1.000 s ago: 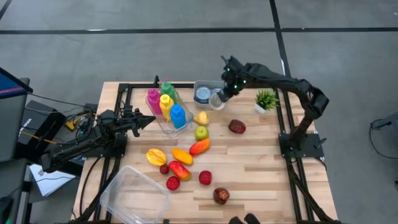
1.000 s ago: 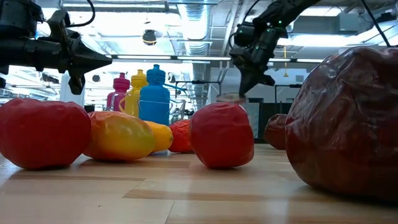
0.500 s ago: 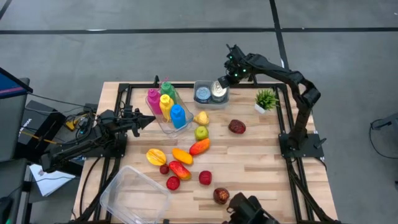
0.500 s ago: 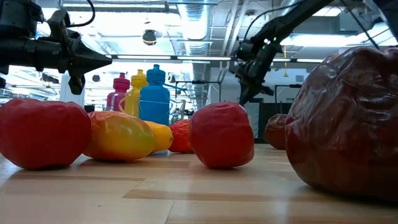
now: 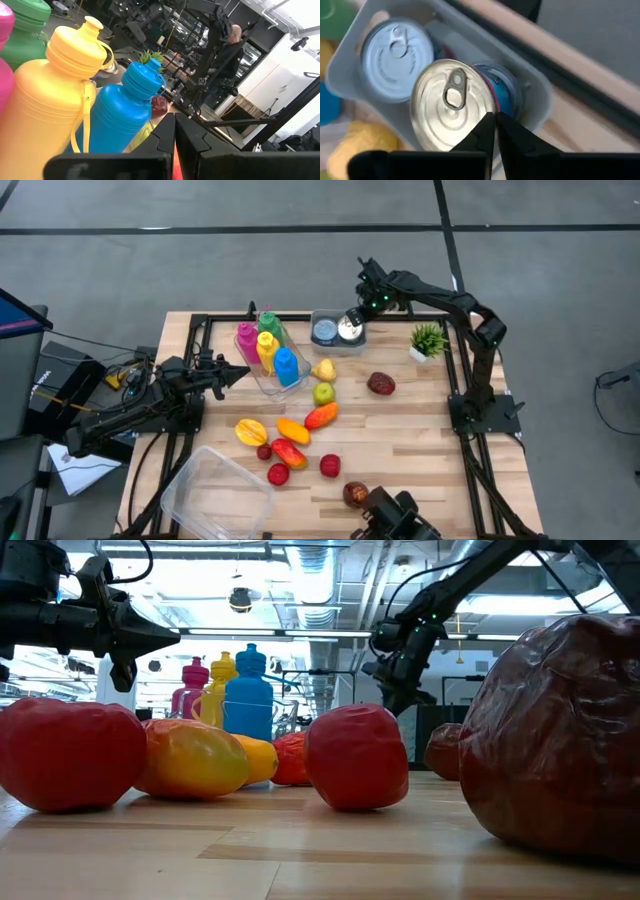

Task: Pick & Place Food Item
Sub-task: Put the blue and pink tuna can into the gray bin, then put the red apple into the white bin

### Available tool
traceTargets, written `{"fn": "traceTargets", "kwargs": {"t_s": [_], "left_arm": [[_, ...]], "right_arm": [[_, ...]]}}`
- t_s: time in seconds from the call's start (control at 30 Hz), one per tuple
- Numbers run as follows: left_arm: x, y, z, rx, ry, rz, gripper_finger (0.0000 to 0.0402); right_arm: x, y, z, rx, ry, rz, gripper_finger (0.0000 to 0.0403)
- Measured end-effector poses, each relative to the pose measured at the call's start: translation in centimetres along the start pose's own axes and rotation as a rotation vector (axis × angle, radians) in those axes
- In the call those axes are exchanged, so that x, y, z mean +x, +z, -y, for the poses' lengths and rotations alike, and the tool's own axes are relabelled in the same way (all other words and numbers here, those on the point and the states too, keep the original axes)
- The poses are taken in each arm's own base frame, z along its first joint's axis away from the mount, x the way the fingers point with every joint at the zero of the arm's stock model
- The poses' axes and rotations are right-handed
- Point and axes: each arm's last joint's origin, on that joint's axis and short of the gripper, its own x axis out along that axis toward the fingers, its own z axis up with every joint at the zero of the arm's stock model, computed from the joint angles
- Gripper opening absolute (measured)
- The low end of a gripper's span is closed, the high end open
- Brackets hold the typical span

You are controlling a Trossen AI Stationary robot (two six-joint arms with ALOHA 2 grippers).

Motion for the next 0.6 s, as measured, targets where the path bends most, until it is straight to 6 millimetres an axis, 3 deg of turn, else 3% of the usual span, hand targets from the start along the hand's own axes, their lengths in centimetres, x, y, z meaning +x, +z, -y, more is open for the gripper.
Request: {"fn": "traceTargets", "kwargs": {"t_s": [0.33,0.43,0.6], "left_arm": [[0.0,0.0,0.0,0.0,0.0,0.0,0.0],[0.0,0.0,0.0,0.0,0.0,0.0,0.0],[0.0,0.0,0.0,0.0,0.0,0.0,0.0]], "right_arm": [[-0.4,0.1,0.2,-0.005,-0.059,-0.001,0.0107],[-2.3,0.7,-0.5,-0.059,-0.056,-0.016,0.015],[-6.7,0.5,-3.2,-0.172,-0.04,-0.023,0.0216]]}}
